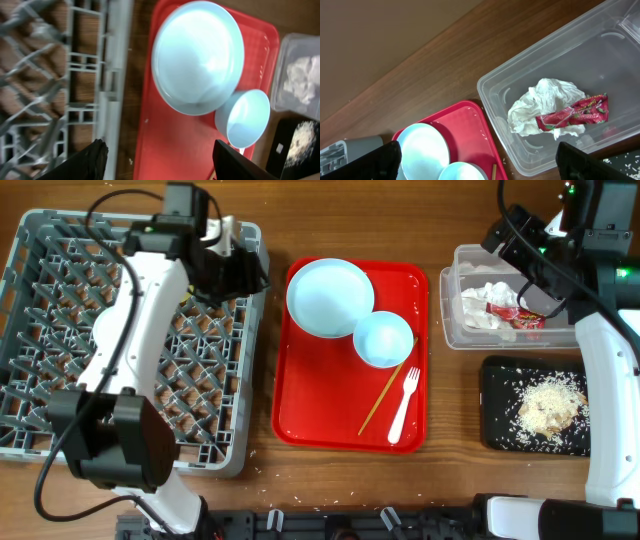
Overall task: Sort waste into correct bins and load items into the dishwasher rack
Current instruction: 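Reach the left gripper to the light-blue bowl on the red tray and grasp it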
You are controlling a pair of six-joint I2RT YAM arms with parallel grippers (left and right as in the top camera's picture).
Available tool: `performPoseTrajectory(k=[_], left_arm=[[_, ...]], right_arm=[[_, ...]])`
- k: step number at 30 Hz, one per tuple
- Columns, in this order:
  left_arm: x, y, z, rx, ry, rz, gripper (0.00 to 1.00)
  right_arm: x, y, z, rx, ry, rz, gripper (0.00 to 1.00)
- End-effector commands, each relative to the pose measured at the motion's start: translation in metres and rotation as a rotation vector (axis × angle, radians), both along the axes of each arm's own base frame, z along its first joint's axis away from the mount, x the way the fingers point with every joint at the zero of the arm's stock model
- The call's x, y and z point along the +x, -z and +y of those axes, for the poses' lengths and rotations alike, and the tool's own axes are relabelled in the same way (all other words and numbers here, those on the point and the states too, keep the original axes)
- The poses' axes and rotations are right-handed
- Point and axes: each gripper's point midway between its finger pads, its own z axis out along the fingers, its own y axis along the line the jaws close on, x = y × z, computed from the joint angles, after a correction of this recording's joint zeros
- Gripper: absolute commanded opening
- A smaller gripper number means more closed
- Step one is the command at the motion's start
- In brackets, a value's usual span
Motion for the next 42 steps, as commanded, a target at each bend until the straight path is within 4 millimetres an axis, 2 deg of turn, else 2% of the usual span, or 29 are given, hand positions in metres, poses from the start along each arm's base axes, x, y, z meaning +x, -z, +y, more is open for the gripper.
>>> performPoseTrajectory(k=[1, 3, 6, 9, 14, 18, 21, 24, 28, 30, 35, 38, 39, 42], left_arm=[[-0.005, 0.004, -0.033, 0.024, 0.137, -0.040, 0.68], [-0.009, 0.002, -0.057, 0.019, 0.198, -0.067, 0.67], [-0.028, 0.008, -0.099, 0.039, 0.374, -0.094, 0.68], [-0.040, 0.028, -0.137, 0.058, 0.465, -0.085, 0.70], [-0.066, 0.058, -0.193, 0.059, 0.602, -0.072, 0.68], [-0.084, 0.065, -0.221, 0.052, 0.675, -0.084, 0.61], [-0.099, 0.074, -0.246, 0.046, 0.735, -0.097, 0.60], [-0.103, 0.088, -0.271, 0.043, 0.777, -0.144, 0.59], [-0.116, 0.109, -0.287, 0.066, 0.889, -0.169, 0.59], [-0.113, 0.117, -0.286, 0.109, 0.887, -0.181, 0.57], [-0.103, 0.120, -0.282, 0.161, 0.865, -0.214, 0.54], [-0.105, 0.137, -0.280, 0.177, 0.869, -0.180, 0.54], [-0.106, 0.142, -0.279, 0.181, 0.870, -0.169, 0.49], [-0.105, 0.141, -0.279, 0.178, 0.863, -0.171, 0.45]], right_arm=[[0.002, -0.003, -0.003, -0.012, 0.011, -0.006, 1.00], [0.002, -0.003, -0.003, -0.012, 0.011, -0.006, 1.00], [0.002, -0.003, -0.003, -0.012, 0.011, -0.006, 1.00], [0.002, -0.003, -0.003, -0.012, 0.011, -0.006, 1.00], [0.002, -0.003, -0.003, -0.012, 0.012, -0.006, 1.00], [0.002, -0.003, -0.003, -0.012, 0.011, -0.006, 1.00], [0.002, -0.003, -0.003, -0.012, 0.011, -0.006, 1.00], [0.002, -0.003, -0.003, -0.012, 0.011, -0.006, 1.00], [0.002, -0.003, -0.003, -0.012, 0.012, -0.006, 1.00], [0.002, -0.003, -0.003, -0.012, 0.011, -0.006, 1.00], [0.002, -0.003, -0.003, -0.012, 0.011, -0.006, 1.00], [0.002, -0.003, -0.003, -0.012, 0.011, -0.006, 1.00], [0.002, -0.003, -0.003, -0.012, 0.011, -0.006, 1.00], [0.002, -0.003, -0.003, -0.012, 0.012, -0.006, 1.00]])
